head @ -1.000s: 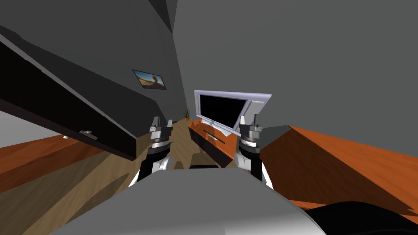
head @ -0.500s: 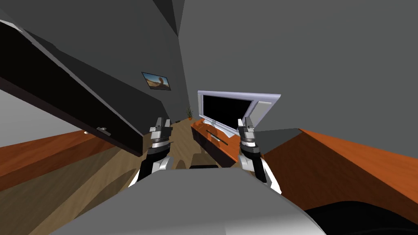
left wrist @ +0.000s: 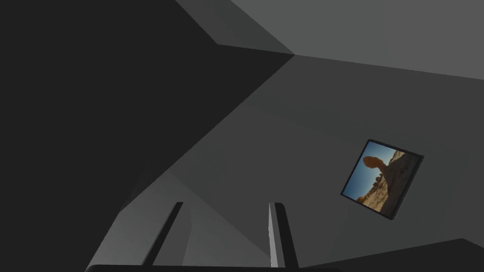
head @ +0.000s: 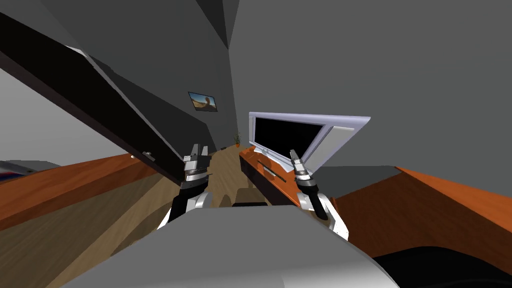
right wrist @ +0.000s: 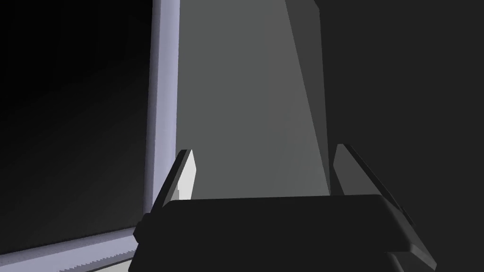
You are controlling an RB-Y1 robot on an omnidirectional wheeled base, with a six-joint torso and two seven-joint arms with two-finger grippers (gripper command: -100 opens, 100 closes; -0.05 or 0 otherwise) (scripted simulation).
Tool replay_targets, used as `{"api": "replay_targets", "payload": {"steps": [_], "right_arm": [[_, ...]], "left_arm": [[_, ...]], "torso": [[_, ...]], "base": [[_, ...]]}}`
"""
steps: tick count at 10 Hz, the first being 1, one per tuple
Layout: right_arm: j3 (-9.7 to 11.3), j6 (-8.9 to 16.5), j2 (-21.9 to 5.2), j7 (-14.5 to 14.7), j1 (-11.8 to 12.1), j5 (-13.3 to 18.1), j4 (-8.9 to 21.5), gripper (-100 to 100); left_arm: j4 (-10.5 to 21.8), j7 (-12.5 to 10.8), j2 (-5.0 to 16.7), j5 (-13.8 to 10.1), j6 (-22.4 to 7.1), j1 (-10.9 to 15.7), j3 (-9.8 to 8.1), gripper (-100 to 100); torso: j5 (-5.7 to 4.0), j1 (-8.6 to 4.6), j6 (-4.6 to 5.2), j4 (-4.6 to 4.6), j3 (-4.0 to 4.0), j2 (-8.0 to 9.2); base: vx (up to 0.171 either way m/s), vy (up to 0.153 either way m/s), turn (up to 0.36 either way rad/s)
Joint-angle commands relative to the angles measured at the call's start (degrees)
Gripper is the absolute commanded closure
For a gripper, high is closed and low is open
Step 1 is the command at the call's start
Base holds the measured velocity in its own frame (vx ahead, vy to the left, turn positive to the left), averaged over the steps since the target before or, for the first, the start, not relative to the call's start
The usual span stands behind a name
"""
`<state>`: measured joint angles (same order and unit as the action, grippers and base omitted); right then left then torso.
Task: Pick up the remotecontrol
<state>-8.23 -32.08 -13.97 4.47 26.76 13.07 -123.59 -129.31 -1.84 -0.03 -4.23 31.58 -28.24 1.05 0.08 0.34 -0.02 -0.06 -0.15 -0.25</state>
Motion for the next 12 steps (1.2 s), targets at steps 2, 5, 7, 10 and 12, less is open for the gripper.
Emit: {"api": "replay_targets", "payload": {"steps": [2, 5, 7, 10, 12], "right_arm": [[-1.16, 0.63, -2.00, 2.45, 0.66, 2.16, 3.04, -100], [-2.70, 1.20, -5.45, 7.04, 0.68, 6.72, 9.66, -100], [-2.98, 1.31, -6.57, 8.56, 0.64, 8.36, 12.84, -100], [-3.14, 1.37, -8.85, 11.55, 0.43, 11.78, 19.32, -100], [-3.00, 1.33, -10.03, 12.98, 0.27, 13.53, 22.42, -100]], "left_arm": [[0.00, 0.00, 0.00, 0.00, 0.00, 0.00, 0.00, 0], [0.00, 0.00, 0.00, 0.00, 0.00, 0.00, 0.00, 0], [0.00, 0.00, 0.00, 0.00, 0.00, -0.01, -0.01, 0], [0.00, 0.00, 0.00, 0.00, 0.00, 0.00, -0.01, 0], [0.00, 0.00, 0.00, 0.00, 0.00, -0.01, -0.01, 0]], "torso": [[0.01, 0.03, 0.01, 0.00, 0.00, 0.00], [-0.02, -0.06, 0.00, 0.01, 0.02, 0.04], [0.00, -0.05, 0.04, 0.00, 0.00, 0.01], [-0.03, -0.14, 0.02, 0.02, 0.05, 0.08], [0.00, -0.08, 0.06, 0.00, -0.01, 0.00]], "base": [[0.058, 0.079, 0.120], [0.064, 0.077, 0.171], [0.062, 0.057, 0.089], [0.061, 0.058, 0.135], [0.086, 0.059, 0.055]]}}
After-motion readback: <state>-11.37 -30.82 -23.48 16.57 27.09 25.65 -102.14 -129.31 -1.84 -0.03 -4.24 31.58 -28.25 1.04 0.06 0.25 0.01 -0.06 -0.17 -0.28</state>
